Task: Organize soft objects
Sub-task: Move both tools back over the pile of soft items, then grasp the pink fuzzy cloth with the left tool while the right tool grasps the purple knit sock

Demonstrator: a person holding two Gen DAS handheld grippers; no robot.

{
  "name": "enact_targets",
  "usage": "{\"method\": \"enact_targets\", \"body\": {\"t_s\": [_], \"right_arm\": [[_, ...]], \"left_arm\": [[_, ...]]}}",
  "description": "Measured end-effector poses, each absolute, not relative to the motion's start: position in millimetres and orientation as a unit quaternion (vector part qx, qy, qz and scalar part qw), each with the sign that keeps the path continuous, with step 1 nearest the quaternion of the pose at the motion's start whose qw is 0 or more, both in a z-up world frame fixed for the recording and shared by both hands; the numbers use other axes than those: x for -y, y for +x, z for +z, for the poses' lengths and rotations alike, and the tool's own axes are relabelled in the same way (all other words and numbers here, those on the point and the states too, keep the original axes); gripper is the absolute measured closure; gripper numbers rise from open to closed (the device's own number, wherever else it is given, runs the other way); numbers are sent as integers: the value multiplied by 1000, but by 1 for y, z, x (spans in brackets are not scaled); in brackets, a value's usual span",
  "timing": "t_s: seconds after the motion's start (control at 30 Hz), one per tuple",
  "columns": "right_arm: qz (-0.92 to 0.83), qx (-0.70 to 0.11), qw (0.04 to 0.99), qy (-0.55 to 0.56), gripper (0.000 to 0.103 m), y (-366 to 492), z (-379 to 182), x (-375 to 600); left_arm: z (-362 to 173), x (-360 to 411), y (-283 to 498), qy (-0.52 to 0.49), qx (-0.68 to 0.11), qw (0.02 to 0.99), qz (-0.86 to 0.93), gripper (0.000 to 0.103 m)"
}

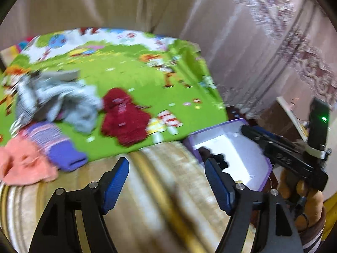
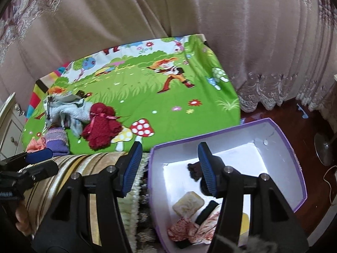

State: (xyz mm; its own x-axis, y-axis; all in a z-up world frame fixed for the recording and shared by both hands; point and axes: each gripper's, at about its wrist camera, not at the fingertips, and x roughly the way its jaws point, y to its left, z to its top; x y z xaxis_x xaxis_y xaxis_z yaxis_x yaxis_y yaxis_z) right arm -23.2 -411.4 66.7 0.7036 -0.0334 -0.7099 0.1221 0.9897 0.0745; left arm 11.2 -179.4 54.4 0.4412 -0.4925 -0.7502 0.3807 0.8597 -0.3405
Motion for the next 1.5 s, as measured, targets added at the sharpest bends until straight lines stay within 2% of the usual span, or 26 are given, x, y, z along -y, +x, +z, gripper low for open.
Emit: {"method": "enact_targets", "body": {"t_s": [0.63,0.9,1.3,1.33,1.43,1.5], "right_arm": [[38,-420,906,29,44,14,54,333],[83,-439,895,9,43,35,46,290],[153,-457,876,-26,34,61,34,226],[159,-458,874,-30,34,63,33,221],[176,-462,868,-40,33,69,30,205],[186,-465,865,-46,33,74,26,192]], "left_arm": [[34,-8,32,-150,-468,868,-69,28],[17,-45,52,-145,-500,854,0,28],[-19,-43,100,-130,-566,814,-19,28],[-22,-40,102,-126,-569,812,-25,29],[-26,-35,105,-113,-574,810,-35,54],[-28,-33,105,-109,-574,811,-41,64]]}}
